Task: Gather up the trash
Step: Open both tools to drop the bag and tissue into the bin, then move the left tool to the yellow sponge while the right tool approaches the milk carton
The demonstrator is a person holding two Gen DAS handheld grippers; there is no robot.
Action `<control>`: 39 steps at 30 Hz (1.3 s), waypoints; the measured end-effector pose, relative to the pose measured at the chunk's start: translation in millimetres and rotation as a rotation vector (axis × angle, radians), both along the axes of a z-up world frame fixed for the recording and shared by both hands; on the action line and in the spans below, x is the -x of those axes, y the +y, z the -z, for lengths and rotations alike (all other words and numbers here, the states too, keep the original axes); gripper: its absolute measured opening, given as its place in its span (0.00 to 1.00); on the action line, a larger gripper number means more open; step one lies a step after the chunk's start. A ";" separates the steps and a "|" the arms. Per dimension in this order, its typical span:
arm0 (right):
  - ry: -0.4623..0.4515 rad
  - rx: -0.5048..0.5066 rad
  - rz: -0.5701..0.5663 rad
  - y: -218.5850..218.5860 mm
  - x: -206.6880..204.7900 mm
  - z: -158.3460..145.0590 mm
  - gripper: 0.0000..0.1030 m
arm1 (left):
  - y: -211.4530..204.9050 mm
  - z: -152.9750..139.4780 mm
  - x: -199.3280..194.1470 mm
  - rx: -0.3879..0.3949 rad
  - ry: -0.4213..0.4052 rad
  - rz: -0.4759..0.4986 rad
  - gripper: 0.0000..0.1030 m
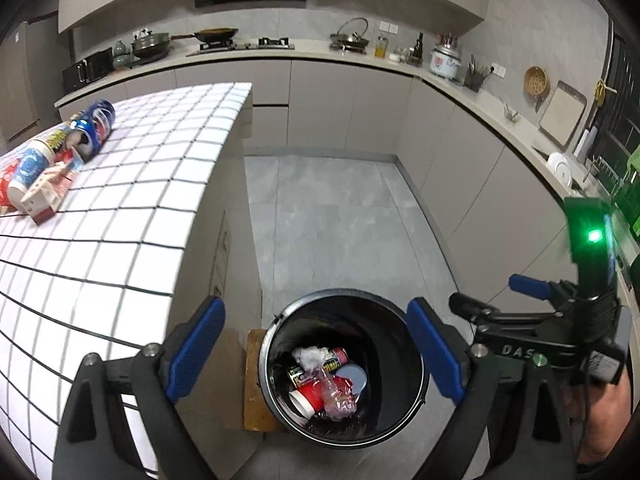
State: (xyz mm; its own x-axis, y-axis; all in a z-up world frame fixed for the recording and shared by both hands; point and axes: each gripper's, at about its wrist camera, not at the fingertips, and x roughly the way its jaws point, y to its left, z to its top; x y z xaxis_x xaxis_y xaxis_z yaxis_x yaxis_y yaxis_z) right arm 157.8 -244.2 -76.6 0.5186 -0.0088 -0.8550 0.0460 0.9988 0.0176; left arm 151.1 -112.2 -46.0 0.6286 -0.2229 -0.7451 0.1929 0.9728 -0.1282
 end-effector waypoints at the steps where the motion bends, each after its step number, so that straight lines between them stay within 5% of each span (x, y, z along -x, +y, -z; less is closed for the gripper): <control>1: -0.012 0.000 -0.006 3.1 -0.4 -6.3 0.97 | 2.2 -2.4 -0.5 0.003 -0.007 -0.007 0.90; 11: -0.103 -0.053 -0.081 43.9 -11.5 -49.4 1.00 | 52.6 -31.0 0.7 0.012 -0.063 -0.100 0.91; 18: -0.099 -0.088 -0.159 107.7 -32.8 -52.3 1.00 | 134.7 -33.9 1.3 0.002 -0.084 -0.237 0.91; 26: -0.092 -0.020 -0.199 198.2 -50.6 -62.9 1.00 | 245.2 -27.9 4.0 0.004 -0.079 -0.378 0.91; 39: -0.120 -0.030 -0.285 361.4 -93.7 -75.2 1.00 | 398.8 -10.0 -22.7 0.006 -0.048 -0.511 0.91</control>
